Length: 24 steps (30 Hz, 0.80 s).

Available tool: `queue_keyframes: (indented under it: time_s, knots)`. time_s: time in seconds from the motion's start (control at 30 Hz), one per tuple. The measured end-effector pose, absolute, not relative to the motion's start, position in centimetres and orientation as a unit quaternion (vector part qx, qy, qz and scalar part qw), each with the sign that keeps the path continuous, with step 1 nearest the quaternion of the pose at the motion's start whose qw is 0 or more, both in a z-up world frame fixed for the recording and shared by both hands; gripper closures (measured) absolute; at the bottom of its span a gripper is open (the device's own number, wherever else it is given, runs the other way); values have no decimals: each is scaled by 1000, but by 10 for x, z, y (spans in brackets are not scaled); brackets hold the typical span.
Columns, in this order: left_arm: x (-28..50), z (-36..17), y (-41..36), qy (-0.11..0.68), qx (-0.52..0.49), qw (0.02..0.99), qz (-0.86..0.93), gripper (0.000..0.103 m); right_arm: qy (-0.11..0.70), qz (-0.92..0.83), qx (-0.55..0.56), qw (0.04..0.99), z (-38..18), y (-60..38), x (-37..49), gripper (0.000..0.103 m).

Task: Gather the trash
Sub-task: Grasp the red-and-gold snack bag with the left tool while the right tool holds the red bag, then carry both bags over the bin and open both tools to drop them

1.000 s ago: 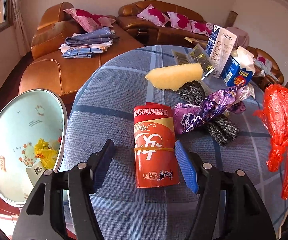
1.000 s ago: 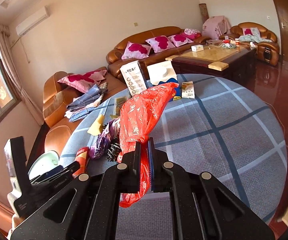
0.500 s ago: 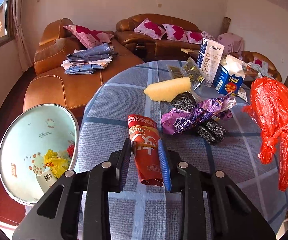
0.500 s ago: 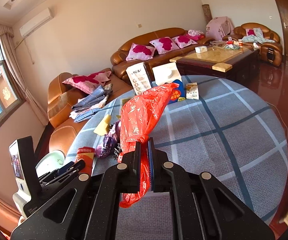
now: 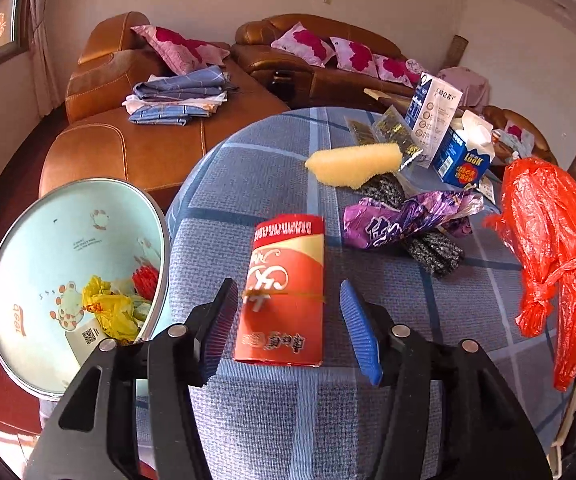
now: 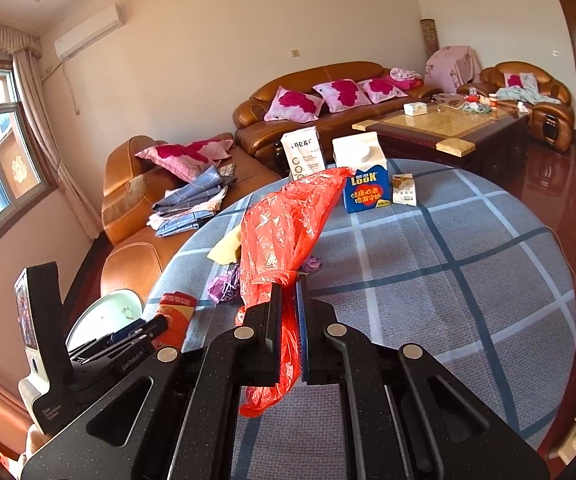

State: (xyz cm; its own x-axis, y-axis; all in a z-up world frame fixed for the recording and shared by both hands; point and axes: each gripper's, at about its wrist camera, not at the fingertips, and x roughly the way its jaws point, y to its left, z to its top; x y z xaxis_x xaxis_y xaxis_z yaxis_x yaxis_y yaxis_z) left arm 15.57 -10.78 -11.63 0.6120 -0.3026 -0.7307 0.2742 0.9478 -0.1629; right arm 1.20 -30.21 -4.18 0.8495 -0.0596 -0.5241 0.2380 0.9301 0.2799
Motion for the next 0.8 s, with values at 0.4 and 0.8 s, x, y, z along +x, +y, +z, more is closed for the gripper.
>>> queue_keyframes:
  time_s: [0.4, 0.8]
  knots:
    - [157, -128, -127, 391, 34, 907, -151, 58, 273, -78, 182, 941, -50, -308, 14, 96]
    - [125, -88, -60, 359, -17, 924, -134, 57, 274, -56, 161, 947, -44, -281, 19, 96]
